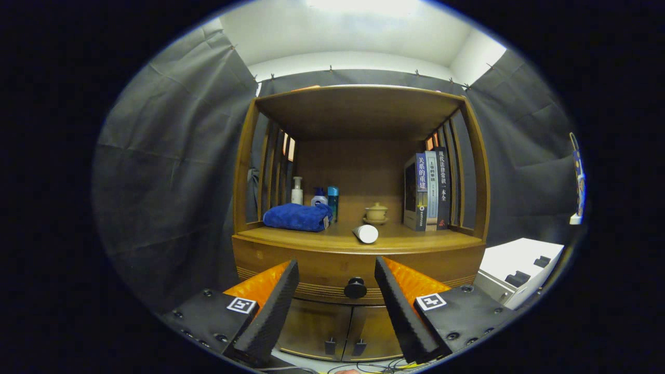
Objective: Pull open the drawer, take out the items inside it, and place them on the countertop above the cabinet.
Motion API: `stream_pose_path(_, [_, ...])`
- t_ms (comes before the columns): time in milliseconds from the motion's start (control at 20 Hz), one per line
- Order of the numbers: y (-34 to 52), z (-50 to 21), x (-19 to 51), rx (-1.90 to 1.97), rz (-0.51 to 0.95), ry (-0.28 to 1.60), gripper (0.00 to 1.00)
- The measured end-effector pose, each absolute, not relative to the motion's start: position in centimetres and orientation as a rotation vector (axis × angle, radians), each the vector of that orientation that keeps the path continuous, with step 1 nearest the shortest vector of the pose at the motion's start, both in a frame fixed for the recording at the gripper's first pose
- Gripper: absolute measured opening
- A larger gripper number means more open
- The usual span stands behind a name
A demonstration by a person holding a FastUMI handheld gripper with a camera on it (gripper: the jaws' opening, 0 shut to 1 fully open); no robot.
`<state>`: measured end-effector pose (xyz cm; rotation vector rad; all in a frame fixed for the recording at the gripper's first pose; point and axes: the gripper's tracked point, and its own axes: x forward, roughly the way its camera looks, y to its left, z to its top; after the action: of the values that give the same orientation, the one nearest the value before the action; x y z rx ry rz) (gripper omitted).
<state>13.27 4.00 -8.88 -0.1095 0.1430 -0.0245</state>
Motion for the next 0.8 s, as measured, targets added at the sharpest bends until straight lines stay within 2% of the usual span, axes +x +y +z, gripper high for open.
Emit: stream_pose_path(800, [4.2,-10.9,14.0,-0.120,-0.018,0.218,0.96])
